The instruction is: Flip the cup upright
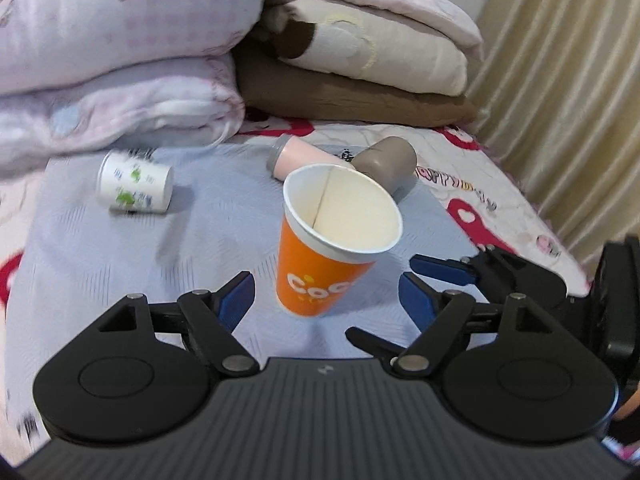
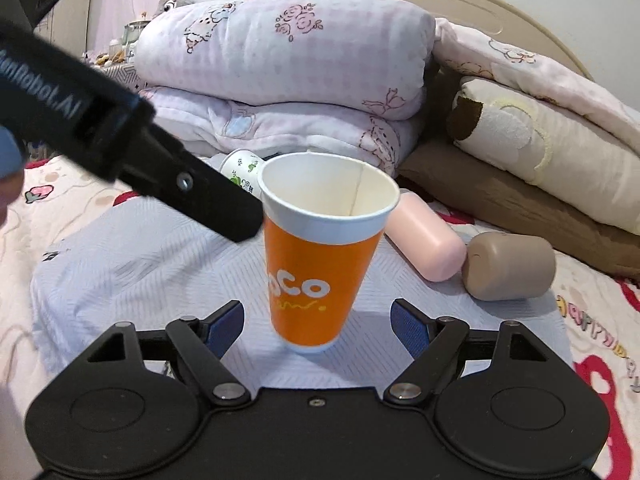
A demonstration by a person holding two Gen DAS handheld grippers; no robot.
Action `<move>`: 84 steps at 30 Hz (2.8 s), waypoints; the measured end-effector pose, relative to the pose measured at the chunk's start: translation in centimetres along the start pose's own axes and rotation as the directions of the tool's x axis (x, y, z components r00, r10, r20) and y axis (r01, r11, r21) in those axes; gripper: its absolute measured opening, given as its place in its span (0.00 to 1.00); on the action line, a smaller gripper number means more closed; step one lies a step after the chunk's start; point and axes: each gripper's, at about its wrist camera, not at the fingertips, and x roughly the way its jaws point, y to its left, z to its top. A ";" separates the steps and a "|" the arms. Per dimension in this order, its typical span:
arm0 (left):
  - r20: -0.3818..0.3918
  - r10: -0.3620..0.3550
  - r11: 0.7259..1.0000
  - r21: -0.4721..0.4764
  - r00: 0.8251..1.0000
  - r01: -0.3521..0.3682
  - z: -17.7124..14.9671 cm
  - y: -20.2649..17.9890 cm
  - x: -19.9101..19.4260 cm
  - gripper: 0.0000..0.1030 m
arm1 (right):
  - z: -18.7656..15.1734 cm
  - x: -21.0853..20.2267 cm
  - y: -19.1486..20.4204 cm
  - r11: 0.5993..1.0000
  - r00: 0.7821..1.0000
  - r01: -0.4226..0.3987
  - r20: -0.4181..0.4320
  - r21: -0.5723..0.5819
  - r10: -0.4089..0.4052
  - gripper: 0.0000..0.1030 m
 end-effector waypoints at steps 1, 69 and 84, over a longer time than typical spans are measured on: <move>-0.007 0.004 1.000 -0.026 1.000 -0.004 0.1 0.0 -0.7 0.76 | 0.2 -0.6 0.0 1.000 1.000 0.000 -0.002 0.006 0.000 0.82; -0.103 0.434 0.901 0.054 0.895 -0.431 0.1 -3.4 -14.1 1.00 | 8.6 -16.8 -0.5 0.919 0.950 0.279 -0.220 0.279 -0.221 0.98; -0.125 0.443 0.896 0.040 0.888 -0.442 0.4 -3.0 -13.6 1.00 | 8.4 -16.3 -0.9 0.909 0.944 0.286 -0.251 0.305 -0.213 0.98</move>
